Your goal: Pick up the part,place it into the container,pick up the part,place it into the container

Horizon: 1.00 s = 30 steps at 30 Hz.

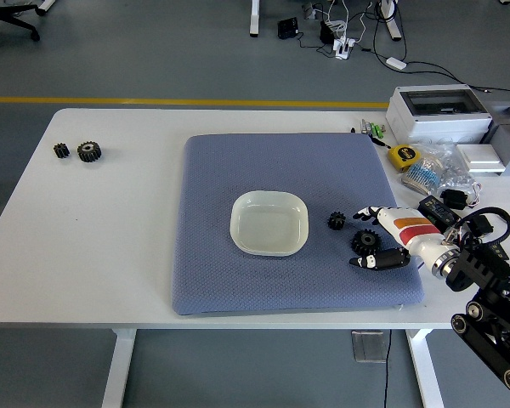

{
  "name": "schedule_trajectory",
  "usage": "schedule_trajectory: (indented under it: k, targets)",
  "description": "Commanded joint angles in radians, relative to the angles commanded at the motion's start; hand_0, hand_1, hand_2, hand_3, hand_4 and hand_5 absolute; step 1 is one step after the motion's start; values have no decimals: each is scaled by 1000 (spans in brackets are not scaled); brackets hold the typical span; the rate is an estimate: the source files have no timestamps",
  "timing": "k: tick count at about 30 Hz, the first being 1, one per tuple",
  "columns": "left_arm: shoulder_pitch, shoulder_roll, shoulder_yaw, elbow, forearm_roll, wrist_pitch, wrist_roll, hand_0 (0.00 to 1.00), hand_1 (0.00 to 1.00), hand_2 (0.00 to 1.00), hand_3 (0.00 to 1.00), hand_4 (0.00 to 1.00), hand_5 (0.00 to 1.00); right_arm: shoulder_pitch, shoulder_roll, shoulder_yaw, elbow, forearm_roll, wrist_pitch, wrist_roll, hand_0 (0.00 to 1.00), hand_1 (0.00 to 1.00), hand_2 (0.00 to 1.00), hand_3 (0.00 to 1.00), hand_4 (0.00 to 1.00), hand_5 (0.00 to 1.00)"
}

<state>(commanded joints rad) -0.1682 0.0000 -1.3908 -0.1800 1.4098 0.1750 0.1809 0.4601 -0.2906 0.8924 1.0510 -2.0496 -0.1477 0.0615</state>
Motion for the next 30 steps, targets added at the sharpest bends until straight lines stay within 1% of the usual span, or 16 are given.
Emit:
schedule_trajectory:
  k: [2,3,8,9,14,15,20,21,26,27,30]
  targets:
    - [1,0,0,0,0,0,1,656,657,635,557,579,522,1,1,-5,-4,10,-7,5,546,649,708,756,998,446]
    - [1,0,0,0,0,0,1,655,657,635,557,579,522,1,0,-8,-6,12,-11,8,516,619,683,695,998,425]
    - [3,0,2,0,-2,1,1,655,657,635,557,579,522,3,1,-18,-24,8,-38,13,516,619,683,695,998,425]
    - [3,0,2,0,-2,1,1,656,656,636,557,579,522,3,1,-19,-29,7,-42,13,447,583,651,575,998,375]
    - [4,0,2,0,0,0,2,656,656,636,557,579,522,8,2,-25,-49,-2,-56,5,447,583,651,575,998,375]
    - [4,0,3,0,0,-1,2,656,656,637,557,580,521,9,2,-26,-52,-3,-55,5,393,529,587,551,990,316]
    - [4,0,3,0,1,-1,2,656,656,637,557,580,521,17,0,-38,-63,-11,-55,5,393,529,587,551,990,316]
    - [3,0,2,0,1,-1,2,656,656,637,555,580,521,18,1,-40,-65,-13,-55,4,333,502,569,554,977,309]
    - [2,0,-1,0,3,-1,2,656,656,637,555,580,521,16,0,-40,-65,-13,-68,6,333,502,569,554,977,309]
    - [2,0,-1,0,3,-1,2,656,656,636,557,580,520,16,-1,-40,-63,-12,-72,7,225,450,538,548,967,316]
    - [2,0,-2,0,3,0,2,656,656,636,557,580,520,18,-3,-40,-59,-2,-82,10,225,450,538,548,967,316]
